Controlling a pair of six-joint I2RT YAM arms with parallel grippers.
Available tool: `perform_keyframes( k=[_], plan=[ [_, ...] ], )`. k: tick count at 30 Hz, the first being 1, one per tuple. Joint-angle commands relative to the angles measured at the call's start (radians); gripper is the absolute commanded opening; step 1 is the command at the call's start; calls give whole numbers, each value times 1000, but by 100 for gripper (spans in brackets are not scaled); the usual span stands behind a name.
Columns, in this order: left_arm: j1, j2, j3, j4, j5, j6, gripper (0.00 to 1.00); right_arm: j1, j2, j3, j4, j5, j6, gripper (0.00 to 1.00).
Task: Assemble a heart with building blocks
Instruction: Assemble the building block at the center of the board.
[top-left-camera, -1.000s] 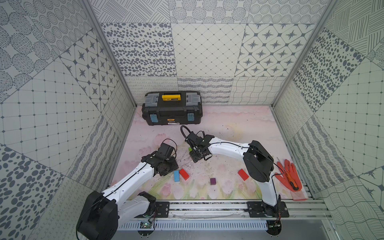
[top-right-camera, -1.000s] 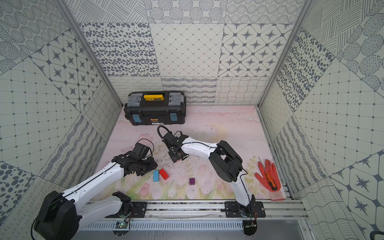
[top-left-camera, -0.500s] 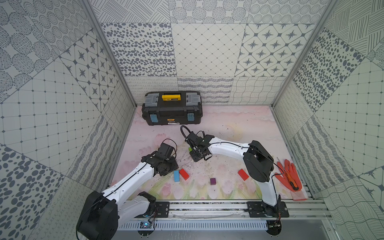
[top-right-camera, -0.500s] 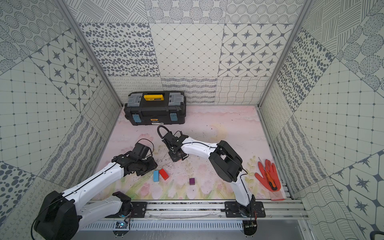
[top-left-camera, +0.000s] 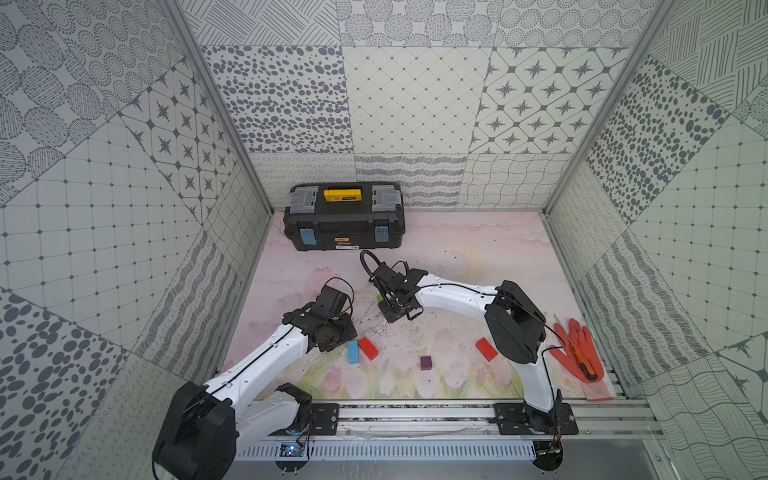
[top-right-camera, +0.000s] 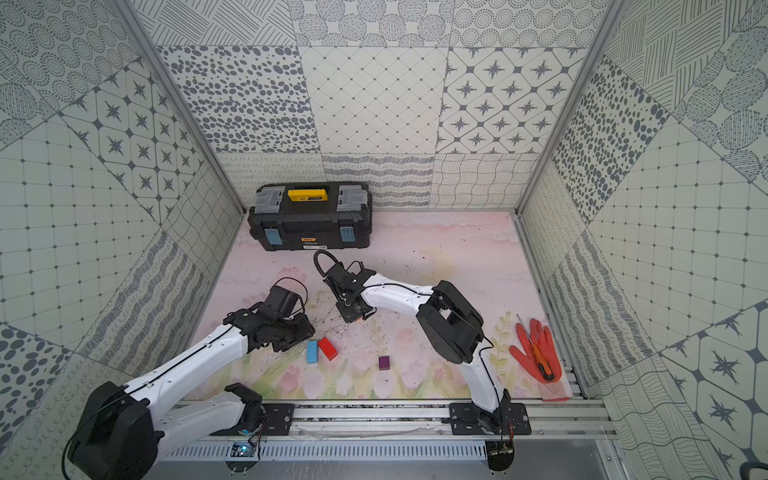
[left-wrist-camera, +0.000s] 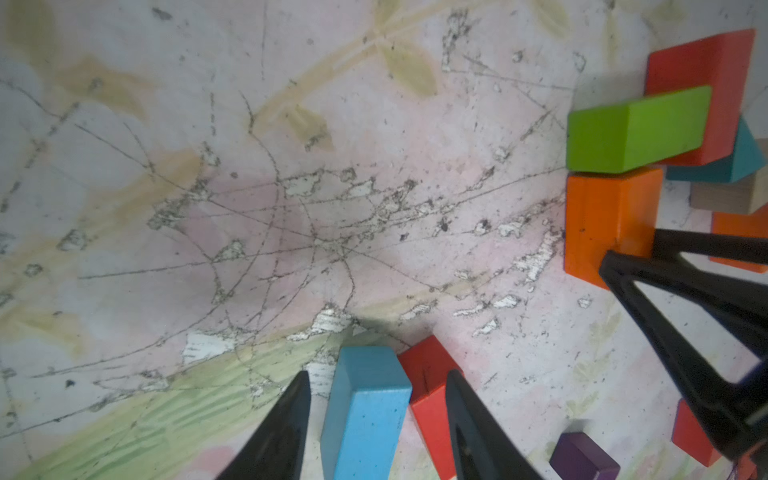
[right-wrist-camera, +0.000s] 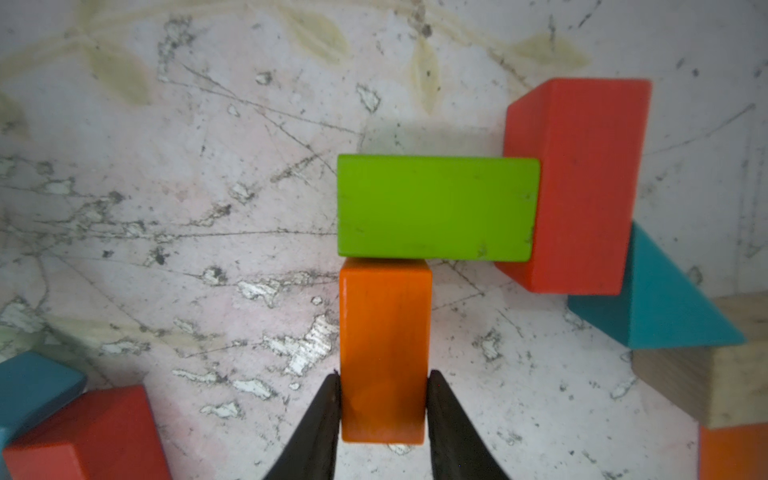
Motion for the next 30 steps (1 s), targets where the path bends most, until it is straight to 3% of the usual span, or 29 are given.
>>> perform_keyframes(
  k=[1,8,14,19,30],
  plan=[
    [5,2,-7,7,6,9,52,-2,11,18,13,9,-3,49],
    [4,3,-6,7,23,4,53,6,-71,-11,32,-9,-2,68],
    [-6,0,-3,-46,76,9,53,11,-201,-66,1,65,56,70],
    [-74,-49,-6,-140,59,-2,54,-4,-358,-202,7,127,130,70],
    [-178,3,12,-203,35,-43,52,-87,-594,-464,19,147,224,71]
  ],
)
